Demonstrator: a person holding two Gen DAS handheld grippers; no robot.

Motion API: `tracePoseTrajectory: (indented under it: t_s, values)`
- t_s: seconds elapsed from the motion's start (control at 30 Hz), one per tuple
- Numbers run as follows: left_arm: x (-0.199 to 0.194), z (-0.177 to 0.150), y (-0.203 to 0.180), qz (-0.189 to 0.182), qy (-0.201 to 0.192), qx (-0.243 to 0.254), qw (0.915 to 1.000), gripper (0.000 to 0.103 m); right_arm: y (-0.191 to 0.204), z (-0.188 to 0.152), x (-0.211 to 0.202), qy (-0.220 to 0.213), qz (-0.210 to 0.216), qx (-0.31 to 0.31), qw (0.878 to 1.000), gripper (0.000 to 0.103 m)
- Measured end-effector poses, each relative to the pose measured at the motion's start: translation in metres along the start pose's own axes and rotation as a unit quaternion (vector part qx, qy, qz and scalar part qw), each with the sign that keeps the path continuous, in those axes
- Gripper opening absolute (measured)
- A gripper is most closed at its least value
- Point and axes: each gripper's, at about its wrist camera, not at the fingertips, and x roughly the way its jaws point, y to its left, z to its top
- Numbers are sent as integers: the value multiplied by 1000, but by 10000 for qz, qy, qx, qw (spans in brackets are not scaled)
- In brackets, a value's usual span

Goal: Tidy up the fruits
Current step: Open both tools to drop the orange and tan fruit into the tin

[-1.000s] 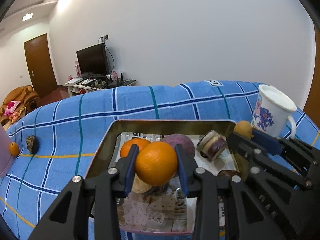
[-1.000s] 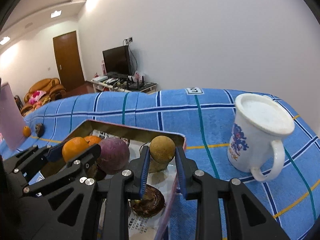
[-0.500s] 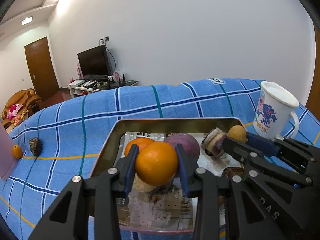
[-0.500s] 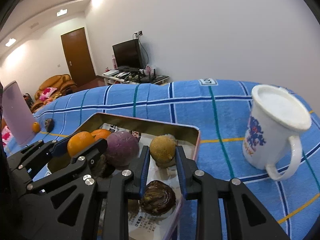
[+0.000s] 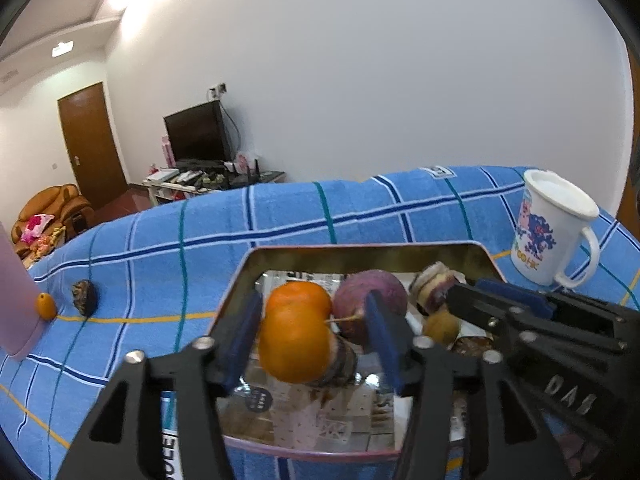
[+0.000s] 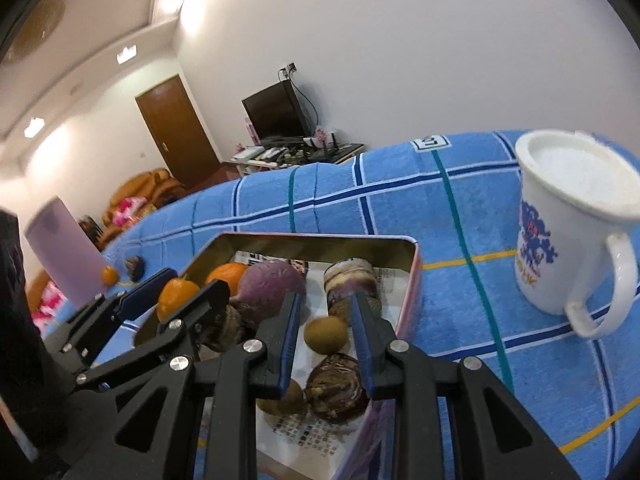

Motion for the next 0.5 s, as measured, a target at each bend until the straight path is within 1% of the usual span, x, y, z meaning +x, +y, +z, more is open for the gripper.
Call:
tracePoseTrajectory:
  t_s: [0.07,0.1,0.13,0.17,0.2,0.27,0.33,0.4,0.5]
  values:
    - [-3,1,5,53,-65,-121,9999,79,-7,1,-2,-11,215,252,9995,29]
    - [-6,1,7,51,-115,-169,9998,82,-11,2,-4,-48,315,374,9988,30]
    - [-7,1,9,51,-135,-179,9997,92,-13,3,-6,-110,374,461,9982,35]
    - [-9,0,9,17,-165,-163,9997,103,-15,3,-11,-234,428,535,9974,44]
    - [-13,-1,8,-12,-264,-133,9996,103,-15,3,-17,-400,446,546,9967,48]
    - [-22,-3,4,62,-477,-42,9988,103,-12,3,-30,-778,358,477,9952,62]
    - [-29,-4,2,231,-671,19,9975,103,-7,1,-44,-1201,78,343,9921,68]
    - [-30,-4,3,353,-758,11,9965,103,-5,-1,-52,-1444,-226,315,9888,68]
    - [-32,-5,7,405,-768,-78,9962,103,-7,-6,-63,-1714,-749,410,9815,68]
